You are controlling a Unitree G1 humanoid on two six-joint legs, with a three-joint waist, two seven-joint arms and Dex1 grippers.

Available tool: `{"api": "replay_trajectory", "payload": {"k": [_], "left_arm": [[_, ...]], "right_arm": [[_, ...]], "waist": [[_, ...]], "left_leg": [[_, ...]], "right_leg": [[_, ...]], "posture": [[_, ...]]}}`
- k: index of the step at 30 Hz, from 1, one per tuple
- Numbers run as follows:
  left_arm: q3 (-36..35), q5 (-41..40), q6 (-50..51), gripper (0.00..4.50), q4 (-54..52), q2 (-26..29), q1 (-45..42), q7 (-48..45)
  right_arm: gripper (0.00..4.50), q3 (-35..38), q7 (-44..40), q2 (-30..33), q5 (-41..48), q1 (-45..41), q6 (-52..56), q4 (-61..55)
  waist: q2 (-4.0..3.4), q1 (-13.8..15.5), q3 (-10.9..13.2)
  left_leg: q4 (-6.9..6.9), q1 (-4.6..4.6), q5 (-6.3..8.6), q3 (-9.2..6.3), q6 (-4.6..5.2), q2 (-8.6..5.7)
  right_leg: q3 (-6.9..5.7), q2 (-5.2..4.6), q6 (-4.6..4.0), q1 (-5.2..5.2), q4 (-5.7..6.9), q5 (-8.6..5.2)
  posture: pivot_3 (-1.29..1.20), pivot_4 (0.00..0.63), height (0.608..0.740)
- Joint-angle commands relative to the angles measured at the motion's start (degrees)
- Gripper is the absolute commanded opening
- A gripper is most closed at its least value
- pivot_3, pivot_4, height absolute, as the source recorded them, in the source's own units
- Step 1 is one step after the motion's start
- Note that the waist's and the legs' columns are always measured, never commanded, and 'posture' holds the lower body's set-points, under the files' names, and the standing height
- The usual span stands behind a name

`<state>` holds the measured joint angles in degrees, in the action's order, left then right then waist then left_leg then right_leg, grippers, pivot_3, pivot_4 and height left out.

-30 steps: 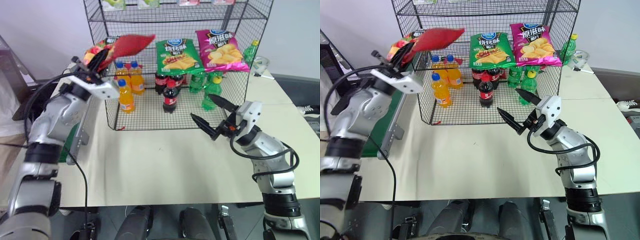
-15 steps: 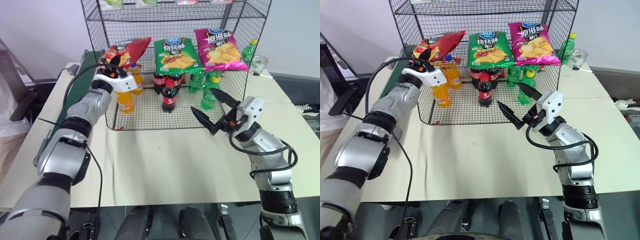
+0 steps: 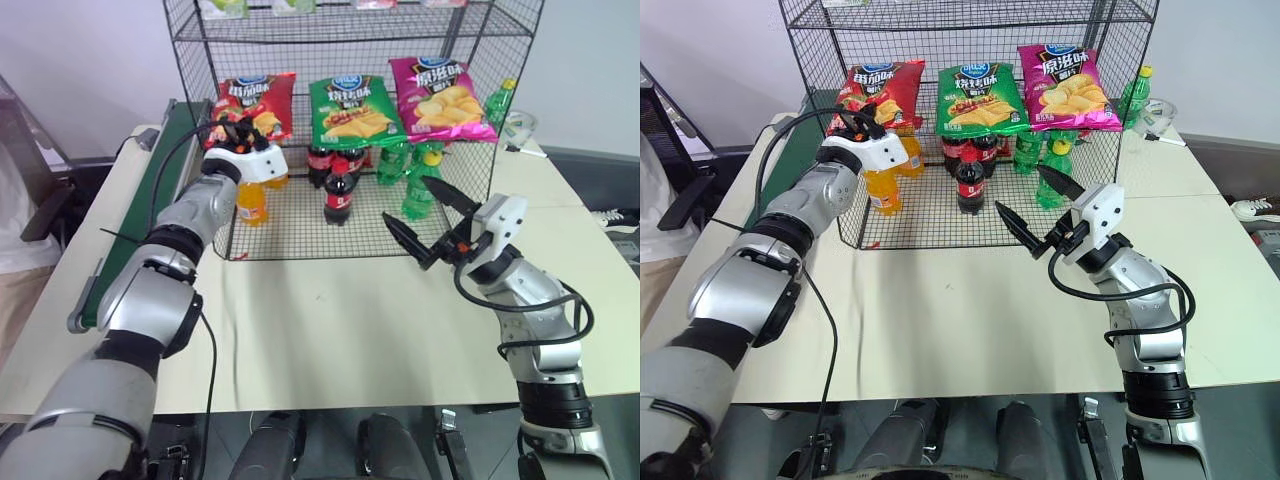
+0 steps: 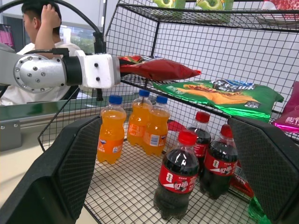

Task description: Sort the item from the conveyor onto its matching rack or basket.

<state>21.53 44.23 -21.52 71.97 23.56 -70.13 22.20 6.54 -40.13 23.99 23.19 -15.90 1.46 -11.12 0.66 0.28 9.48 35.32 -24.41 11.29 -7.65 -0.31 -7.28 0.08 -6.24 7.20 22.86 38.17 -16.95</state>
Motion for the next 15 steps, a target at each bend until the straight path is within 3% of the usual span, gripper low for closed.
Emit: {"api": "replay_trajectory", "payload": {"k": [1, 6, 11, 15], "left_arm": [[0.9, -0.2, -0.6, 1.76, -1.0, 1.6, -1.8, 1.7], [1.0, -0.8, -1.2, 4.21, -4.7, 3.3, 0.2, 1.2], [-0.3, -2.3, -2.9, 4.21, -15.9, 7.3, 6.3, -1.8], [-4.5, -6.2, -2.3, 4.21, -39.6, 12.7, 18.3, -10.2]], "right_arm": [[4.5, 0.2, -0.2, 0.1, 0.2, -0.3, -0.9, -1.0], [4.5, 0.1, -1.7, 0.5, 0.3, -0.5, -1.0, -0.2], [4.5, 0.1, -1.9, 0.3, 0.1, -0.5, -1.5, -0.1], [4.5, 0.3, -1.5, 0.0, 0.0, 0.2, -1.7, -0.4]], "waist": [[0.01, 0.0, 0.0], [0.0, 0.0, 0.0], [0.0, -0.3, 0.0], [-0.03, -1.1, 0.0]], "left_leg": [[0.0, 0.0, 0.0, 0.0, 0.0, 0.0], [0.01, 0.02, 0.01, 0.0, 0.01, 0.0], [0.02, 0.01, -0.01, 0.0, -0.01, 0.0], [-0.07, 0.01, -0.12, 0.0, -0.21, 0.02]], "right_leg": [[0.0, 0.0, 0.0, -0.01, 0.0, 0.0], [0.0, 0.0, 0.0, -0.02, 0.01, 0.0], [0.02, 0.0, 0.0, 0.0, 0.02, 0.0], [0.09, 0.0, -0.01, 0.05, 0.02, 0.0]], "posture": [[0.0, 0.15, 0.74], [0.0, 0.15, 0.74], [0.0, 0.15, 0.74], [0.0, 0.15, 0.74]]}}
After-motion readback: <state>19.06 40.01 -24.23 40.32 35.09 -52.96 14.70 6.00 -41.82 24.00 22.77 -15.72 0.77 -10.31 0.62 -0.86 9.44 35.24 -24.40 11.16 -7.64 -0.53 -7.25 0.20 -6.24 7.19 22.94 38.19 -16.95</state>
